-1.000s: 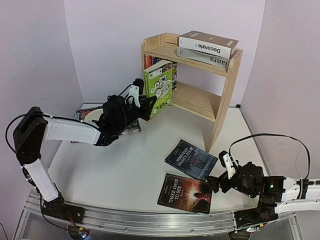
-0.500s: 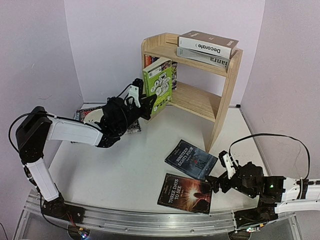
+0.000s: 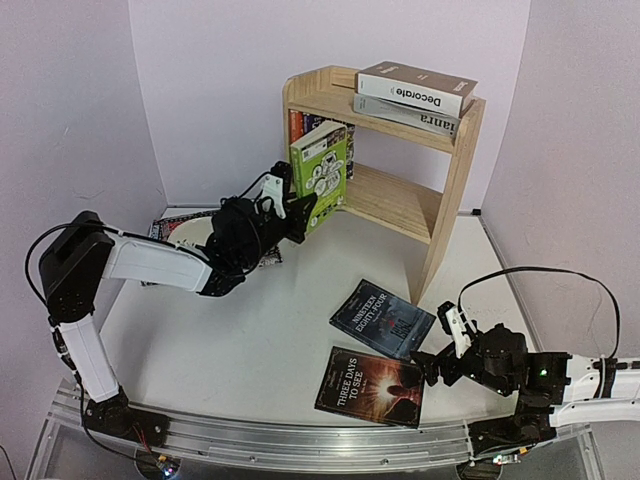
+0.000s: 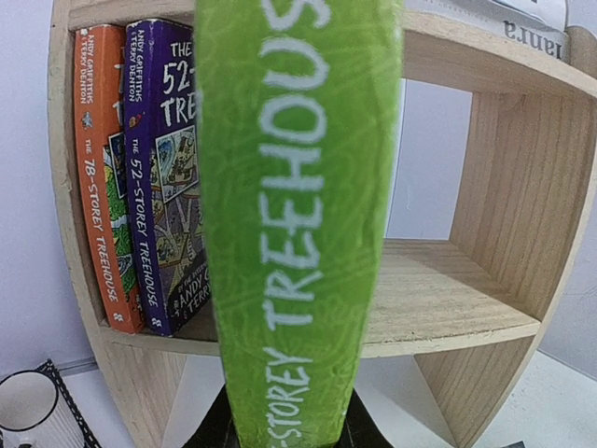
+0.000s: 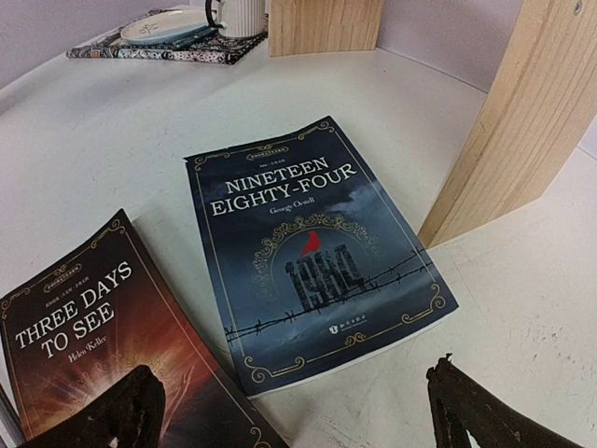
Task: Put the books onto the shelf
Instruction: Place the book in the book pile on the shelf.
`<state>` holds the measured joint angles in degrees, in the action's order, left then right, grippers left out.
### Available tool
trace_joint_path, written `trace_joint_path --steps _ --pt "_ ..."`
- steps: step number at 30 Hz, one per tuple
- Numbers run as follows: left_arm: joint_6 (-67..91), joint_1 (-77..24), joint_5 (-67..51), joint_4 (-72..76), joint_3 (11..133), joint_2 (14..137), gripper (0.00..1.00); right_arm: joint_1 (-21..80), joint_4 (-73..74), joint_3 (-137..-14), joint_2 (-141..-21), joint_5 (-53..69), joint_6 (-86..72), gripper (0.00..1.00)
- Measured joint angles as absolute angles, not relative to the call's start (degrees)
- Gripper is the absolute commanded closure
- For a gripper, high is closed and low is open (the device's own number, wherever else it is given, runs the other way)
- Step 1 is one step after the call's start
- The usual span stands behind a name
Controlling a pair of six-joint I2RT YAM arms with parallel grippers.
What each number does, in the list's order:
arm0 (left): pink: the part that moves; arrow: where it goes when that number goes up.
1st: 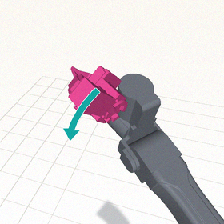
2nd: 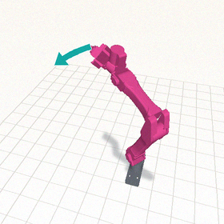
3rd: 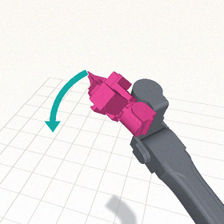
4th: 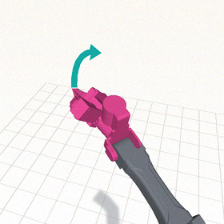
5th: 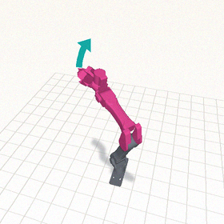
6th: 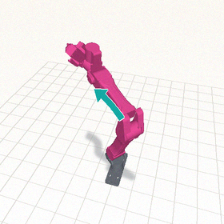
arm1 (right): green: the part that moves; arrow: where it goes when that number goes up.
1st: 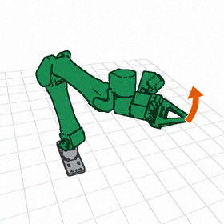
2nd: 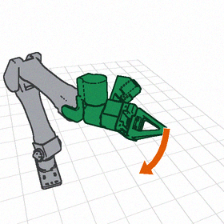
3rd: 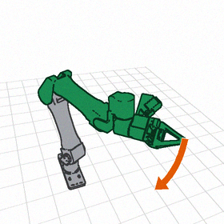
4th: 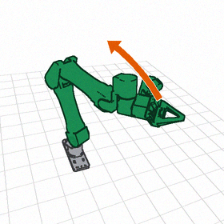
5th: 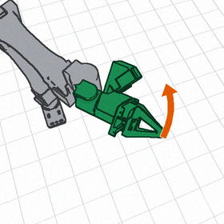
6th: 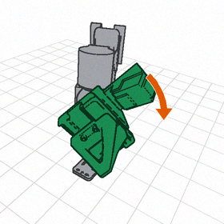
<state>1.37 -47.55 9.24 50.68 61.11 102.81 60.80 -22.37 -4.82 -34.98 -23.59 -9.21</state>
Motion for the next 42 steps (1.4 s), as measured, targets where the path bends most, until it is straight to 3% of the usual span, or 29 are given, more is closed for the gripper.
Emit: trace_joint_path --steps 42 --pt "0.97 -44.29 7.89 33.51 84.5 114.12 1.0 60.8 -22.39 -4.84 -35.0 -23.6 -9.19 0.02"
